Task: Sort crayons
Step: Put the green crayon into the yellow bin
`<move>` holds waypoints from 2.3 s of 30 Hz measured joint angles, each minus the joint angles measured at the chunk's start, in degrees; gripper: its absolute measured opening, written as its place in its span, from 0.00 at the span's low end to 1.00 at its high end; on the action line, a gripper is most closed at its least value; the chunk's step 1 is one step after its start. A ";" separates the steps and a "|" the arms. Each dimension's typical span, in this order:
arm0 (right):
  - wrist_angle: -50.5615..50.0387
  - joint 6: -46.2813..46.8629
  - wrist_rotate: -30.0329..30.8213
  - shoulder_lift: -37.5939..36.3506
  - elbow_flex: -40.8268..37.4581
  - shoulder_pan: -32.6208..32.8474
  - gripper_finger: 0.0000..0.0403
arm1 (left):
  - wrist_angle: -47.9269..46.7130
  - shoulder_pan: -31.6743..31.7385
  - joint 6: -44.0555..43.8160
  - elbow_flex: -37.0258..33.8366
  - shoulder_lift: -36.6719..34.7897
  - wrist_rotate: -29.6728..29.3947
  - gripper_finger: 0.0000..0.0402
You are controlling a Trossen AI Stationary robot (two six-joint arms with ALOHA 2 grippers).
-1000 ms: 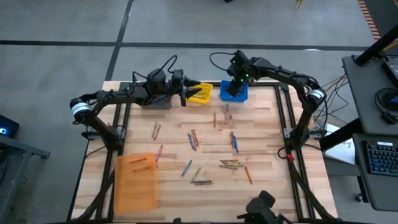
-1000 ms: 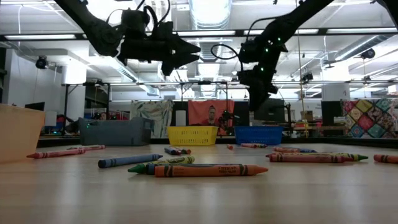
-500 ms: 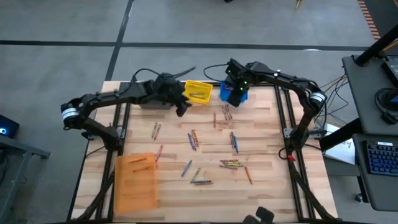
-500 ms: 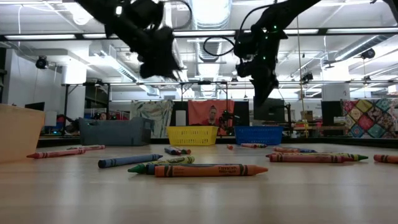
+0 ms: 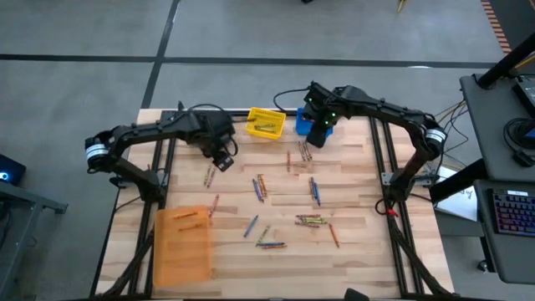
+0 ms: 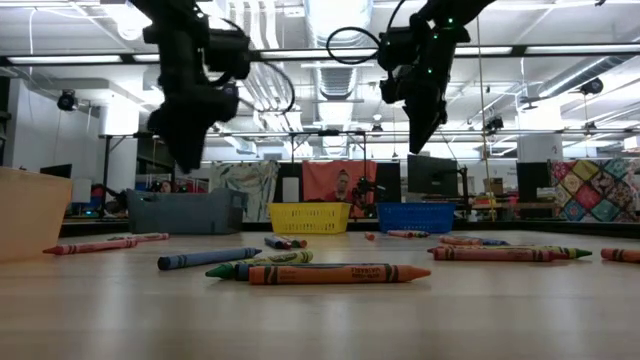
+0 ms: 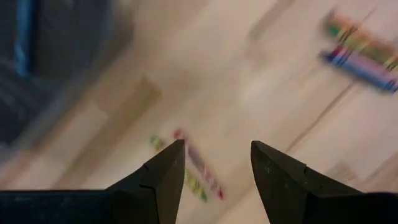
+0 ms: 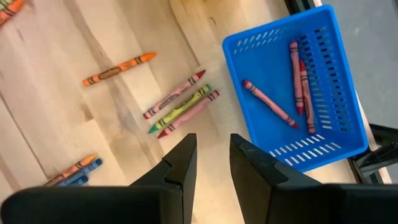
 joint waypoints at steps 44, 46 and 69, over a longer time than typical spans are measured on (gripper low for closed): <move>3.63 1.15 0.08 0.10 -0.07 0.62 0.21 | 15.52 -0.25 -9.50 -19.15 5.04 -10.67 0.41; 3.69 1.15 0.04 0.10 -0.07 0.62 0.21 | 15.74 -0.27 -9.40 -19.10 5.56 -10.67 0.39; 5.17 0.96 0.06 0.10 -0.17 0.62 0.21 | 17.32 -0.31 -7.83 -19.03 5.41 -10.48 0.01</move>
